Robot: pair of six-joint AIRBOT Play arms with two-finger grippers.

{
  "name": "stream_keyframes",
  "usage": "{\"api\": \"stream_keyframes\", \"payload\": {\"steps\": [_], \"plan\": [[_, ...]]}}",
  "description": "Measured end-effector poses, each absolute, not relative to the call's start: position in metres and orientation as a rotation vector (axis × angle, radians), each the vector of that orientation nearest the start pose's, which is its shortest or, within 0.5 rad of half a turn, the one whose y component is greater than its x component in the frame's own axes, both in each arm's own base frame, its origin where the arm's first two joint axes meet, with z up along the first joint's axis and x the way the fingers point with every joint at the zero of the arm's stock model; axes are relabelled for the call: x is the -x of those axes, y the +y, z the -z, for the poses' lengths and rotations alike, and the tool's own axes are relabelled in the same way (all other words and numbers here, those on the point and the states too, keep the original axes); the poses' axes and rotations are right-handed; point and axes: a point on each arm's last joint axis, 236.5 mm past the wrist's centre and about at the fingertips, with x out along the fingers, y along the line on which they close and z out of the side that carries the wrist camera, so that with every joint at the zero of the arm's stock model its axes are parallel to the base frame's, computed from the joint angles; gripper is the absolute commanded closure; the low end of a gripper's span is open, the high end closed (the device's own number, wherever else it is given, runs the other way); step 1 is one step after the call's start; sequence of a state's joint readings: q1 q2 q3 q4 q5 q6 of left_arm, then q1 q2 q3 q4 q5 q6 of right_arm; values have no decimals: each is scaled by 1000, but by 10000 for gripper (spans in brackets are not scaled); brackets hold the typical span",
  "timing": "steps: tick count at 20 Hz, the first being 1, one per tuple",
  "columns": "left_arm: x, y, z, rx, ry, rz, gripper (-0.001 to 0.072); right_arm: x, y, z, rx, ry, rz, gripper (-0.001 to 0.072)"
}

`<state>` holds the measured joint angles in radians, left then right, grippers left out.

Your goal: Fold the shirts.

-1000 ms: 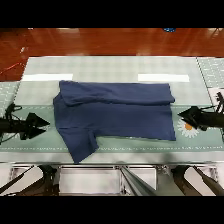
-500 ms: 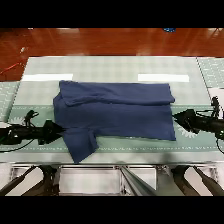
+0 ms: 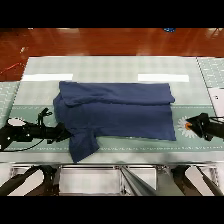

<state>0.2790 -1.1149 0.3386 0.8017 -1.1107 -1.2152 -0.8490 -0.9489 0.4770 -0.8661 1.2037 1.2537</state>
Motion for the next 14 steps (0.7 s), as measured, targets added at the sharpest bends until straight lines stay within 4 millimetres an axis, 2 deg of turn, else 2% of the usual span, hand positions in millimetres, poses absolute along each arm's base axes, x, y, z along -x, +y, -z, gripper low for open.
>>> {"api": "stream_keyframes", "payload": {"steps": [4, 8, 11, 14], "plan": [[-189, -101, 116, 836, 1578, 259, 681, -205, -33, 79, -1007, 1335, 146, 301], [-189, -101, 116, 835, 1579, 259, 681, -187, -11, 92, -970, 1485, 96, 300], [-189, -101, 116, 834, 1578, 259, 681, -184, -1, 99, -980, 1541, 64, 301], [-190, -101, 116, 834, 1576, 257, 681, -195, 10, 102, -1036, 1526, 23, 302]]}}
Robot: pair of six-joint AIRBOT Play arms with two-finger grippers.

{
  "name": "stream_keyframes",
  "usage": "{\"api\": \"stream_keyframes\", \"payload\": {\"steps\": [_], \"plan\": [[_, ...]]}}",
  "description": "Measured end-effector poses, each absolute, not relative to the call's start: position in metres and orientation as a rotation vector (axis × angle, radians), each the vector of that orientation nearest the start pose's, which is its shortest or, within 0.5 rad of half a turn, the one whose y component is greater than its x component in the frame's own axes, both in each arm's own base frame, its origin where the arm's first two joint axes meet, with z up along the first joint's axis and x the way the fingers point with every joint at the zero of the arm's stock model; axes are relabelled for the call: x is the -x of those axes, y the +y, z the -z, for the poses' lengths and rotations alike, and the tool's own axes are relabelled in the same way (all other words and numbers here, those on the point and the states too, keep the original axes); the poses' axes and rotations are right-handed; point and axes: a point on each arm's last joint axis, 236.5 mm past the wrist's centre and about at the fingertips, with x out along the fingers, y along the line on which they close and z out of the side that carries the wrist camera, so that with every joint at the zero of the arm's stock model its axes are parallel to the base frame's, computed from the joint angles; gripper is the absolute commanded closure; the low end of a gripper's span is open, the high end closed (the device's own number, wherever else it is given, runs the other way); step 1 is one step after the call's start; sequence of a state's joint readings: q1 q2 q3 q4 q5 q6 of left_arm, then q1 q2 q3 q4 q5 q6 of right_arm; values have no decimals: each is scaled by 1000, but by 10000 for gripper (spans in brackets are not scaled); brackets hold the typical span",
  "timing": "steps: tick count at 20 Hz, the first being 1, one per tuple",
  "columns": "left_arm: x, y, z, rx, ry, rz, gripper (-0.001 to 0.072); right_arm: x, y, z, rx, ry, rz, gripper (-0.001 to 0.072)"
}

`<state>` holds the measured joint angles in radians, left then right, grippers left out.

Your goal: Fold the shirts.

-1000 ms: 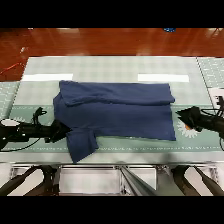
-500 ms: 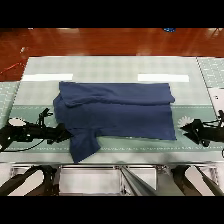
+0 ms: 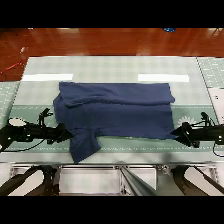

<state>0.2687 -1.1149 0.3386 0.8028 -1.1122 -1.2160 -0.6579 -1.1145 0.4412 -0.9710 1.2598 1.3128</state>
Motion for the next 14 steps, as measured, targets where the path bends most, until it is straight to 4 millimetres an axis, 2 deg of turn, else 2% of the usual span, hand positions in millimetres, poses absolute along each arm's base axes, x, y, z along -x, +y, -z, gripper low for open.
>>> {"api": "stream_keyframes", "payload": {"steps": [1, 2, 3, 4, 8, 11, 14], "plan": [[-190, -100, 116, 834, 1575, 256, 681, -200, 13, 102, -1055, 1516, 11, 319], [-191, -100, 116, 836, 1573, 255, 681, -206, 16, 103, -1071, 1501, -1, 451], [-192, -100, 116, 839, 1568, 253, 681, -213, 18, 105, -1068, 1482, -9, 616], [-194, -100, 116, 841, 1562, 251, 681, -220, 21, 106, -1063, 1460, -25, 684], [-225, -84, 106, 798, 1474, 228, 681, -250, 35, 85, -1044, 1367, -169, 685], [-263, -78, 70, 806, 1376, 272, 681, -278, 28, 61, -1007, 1285, -214, 685], [-314, -65, 37, 783, 1248, 278, 681, -311, 16, 41, -954, 1195, -216, 685]]}}
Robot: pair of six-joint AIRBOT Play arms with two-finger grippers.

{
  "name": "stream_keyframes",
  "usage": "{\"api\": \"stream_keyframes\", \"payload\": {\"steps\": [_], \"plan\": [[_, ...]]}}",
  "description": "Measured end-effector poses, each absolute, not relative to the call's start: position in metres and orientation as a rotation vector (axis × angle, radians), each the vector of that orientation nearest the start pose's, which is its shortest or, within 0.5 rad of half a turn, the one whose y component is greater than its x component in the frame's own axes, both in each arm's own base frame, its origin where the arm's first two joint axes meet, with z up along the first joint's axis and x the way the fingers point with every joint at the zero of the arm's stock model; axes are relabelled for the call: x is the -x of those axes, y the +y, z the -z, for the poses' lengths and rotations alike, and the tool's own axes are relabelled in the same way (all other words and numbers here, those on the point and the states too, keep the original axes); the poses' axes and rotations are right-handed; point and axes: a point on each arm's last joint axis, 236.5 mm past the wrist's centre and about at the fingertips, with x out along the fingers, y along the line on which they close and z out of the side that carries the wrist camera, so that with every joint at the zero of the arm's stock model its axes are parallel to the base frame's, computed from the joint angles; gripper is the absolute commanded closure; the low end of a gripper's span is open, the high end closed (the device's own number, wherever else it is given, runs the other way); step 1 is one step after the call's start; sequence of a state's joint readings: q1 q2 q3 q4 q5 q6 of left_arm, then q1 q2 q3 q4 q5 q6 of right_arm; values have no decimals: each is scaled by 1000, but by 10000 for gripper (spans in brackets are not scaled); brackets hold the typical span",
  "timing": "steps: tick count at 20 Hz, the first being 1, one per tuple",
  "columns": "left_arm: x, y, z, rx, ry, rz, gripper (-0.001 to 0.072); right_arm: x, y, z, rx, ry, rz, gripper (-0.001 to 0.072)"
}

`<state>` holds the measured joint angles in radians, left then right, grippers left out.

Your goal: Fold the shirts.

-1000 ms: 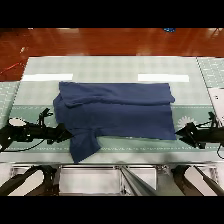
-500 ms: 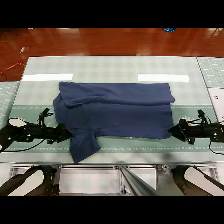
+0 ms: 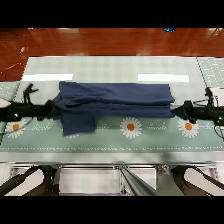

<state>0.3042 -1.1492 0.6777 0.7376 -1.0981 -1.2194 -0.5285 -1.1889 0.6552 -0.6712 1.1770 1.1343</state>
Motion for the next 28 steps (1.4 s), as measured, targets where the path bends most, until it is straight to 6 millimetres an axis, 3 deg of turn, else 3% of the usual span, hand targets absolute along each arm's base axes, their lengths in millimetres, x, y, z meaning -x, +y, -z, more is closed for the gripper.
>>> {"api": "stream_keyframes", "payload": {"steps": [3, 6, 10, 14, 16, 17, 18, 21, 23, 25, 28], "plan": [[-363, -59, 18, 774, 1182, 291, 681, -345, 13, 29, -903, 1146, -231, 685], [-408, -58, 12, 789, 1163, 297, 681, -383, 11, 23, -875, 1107, -240, 685], [-455, -62, 23, 807, 1180, 308, 681, -428, 8, 26, -868, 1086, -239, 685], [-481, -72, 40, 808, 1224, 345, 681, -453, 5, 39, -891, 1085, -224, 685], [-487, -76, 47, 810, 1243, 358, 668, -460, 3, 45, -904, 1083, -215, 681], [-489, -77, 51, 812, 1250, 360, 536, -463, 2, 48, -913, 1083, -209, 518], [-491, -77, 55, 813, 1254, 359, 195, -464, 2, 52, -917, 1085, -203, 288], [-491, -75, 56, 815, 1276, 368, 201, -471, -4, 51, -904, 1063, -202, 299], [-488, -56, 50, 816, 1312, 327, 202, -477, -16, 32, -888, 1025, -222, 300], [-473, -30, 40, 776, 1366, 276, 201, -482, -40, 3, -879, 963, -220, 300], [-448, 11, 17, 678, 1379, 168, 202, -470, -88, -31, -851, 896, -153, 300]]}}
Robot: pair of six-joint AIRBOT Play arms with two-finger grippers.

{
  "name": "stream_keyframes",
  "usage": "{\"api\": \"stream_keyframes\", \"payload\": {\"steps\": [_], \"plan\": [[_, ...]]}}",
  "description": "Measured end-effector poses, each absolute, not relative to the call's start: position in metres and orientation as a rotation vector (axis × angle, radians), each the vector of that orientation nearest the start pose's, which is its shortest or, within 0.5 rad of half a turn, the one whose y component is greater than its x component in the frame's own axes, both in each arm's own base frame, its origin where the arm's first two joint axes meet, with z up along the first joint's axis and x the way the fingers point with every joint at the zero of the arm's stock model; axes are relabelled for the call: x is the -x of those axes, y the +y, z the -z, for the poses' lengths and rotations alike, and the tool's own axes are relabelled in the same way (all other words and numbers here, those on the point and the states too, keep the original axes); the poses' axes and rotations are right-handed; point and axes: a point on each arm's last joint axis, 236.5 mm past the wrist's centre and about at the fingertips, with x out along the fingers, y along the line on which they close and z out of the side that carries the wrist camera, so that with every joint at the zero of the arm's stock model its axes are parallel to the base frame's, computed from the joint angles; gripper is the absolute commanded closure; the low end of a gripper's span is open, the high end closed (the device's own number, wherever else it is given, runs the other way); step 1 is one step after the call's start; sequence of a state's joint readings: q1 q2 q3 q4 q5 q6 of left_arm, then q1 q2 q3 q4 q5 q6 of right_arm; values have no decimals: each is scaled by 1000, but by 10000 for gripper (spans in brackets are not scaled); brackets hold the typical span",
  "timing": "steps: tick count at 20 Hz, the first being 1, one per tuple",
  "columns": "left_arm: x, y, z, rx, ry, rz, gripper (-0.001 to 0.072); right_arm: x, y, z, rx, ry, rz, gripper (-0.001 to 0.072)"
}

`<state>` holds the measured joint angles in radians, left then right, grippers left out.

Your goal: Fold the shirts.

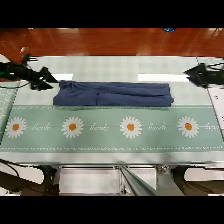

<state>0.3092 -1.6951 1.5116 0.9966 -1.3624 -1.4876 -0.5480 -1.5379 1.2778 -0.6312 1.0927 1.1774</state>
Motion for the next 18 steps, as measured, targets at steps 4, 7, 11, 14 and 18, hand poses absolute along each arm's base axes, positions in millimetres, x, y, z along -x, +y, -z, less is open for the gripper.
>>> {"api": "stream_keyframes", "payload": {"steps": [4, 7, 11, 14, 18], "plan": [[-418, 16, -20, 590, 1243, 99, 201, -435, -126, -9, -873, 960, -3, 300], [-396, -10, -32, 532, 1127, 106, 201, -417, -115, 34, -936, 1073, 20, 299], [-371, -46, -29, 455, 1075, 165, 201, -412, -76, 75, -1024, 1197, -48, 299], [-365, -61, -28, 408, 1055, 209, 201, -416, -49, 91, -1048, 1258, -109, 299], [-364, -68, -29, 391, 1040, 230, 202, -427, -14, 100, -1057, 1313, -194, 299]]}}
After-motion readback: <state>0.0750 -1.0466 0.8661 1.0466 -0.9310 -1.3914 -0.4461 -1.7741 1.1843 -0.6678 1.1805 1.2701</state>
